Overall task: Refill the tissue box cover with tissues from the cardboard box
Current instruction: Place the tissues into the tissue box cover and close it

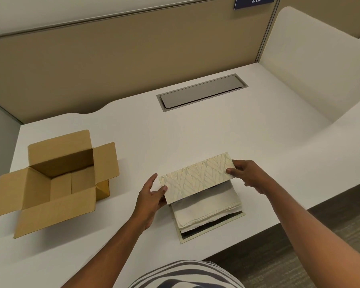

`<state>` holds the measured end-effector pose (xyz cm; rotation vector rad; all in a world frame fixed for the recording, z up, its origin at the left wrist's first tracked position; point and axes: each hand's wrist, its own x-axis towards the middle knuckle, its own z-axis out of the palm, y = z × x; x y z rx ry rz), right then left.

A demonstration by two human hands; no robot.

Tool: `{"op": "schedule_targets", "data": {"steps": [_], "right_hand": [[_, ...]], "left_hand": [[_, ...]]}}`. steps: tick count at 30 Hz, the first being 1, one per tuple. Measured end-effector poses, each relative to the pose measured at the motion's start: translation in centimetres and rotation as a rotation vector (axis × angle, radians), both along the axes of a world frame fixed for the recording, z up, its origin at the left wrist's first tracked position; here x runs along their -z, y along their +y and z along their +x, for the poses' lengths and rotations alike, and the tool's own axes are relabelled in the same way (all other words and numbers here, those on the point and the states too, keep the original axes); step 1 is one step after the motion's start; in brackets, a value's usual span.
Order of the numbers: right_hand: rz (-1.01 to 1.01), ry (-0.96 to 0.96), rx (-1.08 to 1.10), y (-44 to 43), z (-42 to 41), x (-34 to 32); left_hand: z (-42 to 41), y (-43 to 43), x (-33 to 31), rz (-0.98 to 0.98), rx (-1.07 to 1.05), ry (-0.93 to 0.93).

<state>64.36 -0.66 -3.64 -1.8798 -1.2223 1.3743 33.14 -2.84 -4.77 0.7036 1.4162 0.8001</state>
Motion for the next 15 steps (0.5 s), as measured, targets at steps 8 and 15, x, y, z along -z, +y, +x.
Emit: {"op": "schedule_targets", "data": {"steps": [8,15], "right_hand": [[0.025,-0.033,-0.081,-0.8,0.3,0.2],[0.042,-0.121,-0.093,-2.4,0.3,0.4]], "left_hand": [[0.1,-1.6,0.0,0.119,0.068,0.057],[0.1,-3.6,0.4,0.183,0.116,0.095]]}}
